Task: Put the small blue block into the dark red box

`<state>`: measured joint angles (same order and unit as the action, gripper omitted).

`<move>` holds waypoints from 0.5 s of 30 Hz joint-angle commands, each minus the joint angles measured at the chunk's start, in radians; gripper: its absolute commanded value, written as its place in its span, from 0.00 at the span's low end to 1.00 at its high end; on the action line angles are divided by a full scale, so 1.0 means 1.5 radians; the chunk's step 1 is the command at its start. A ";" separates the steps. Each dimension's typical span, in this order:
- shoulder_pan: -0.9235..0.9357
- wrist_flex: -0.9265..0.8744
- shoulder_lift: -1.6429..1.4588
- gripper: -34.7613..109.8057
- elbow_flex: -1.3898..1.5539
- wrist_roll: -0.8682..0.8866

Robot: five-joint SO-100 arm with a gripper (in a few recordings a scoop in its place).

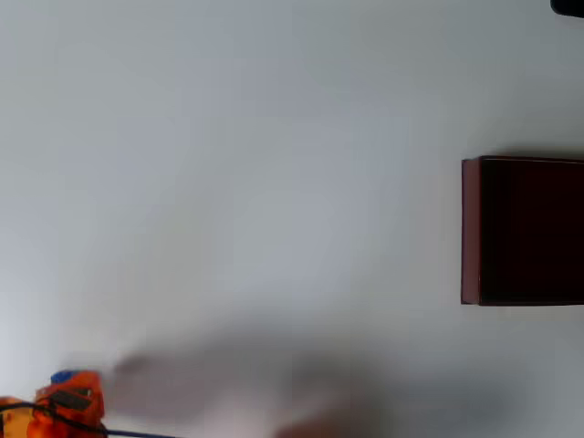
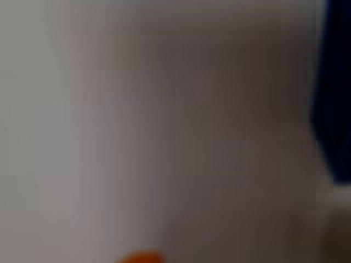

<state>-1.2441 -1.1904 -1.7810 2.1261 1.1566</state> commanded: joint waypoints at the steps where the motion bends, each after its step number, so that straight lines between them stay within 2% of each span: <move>1: 0.019 -0.017 -0.008 0.38 -0.040 -0.014; 15: 0.032 0.027 0.058 0.38 -0.062 -0.030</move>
<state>-1.1919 -1.1582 -1.6889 2.0601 1.1045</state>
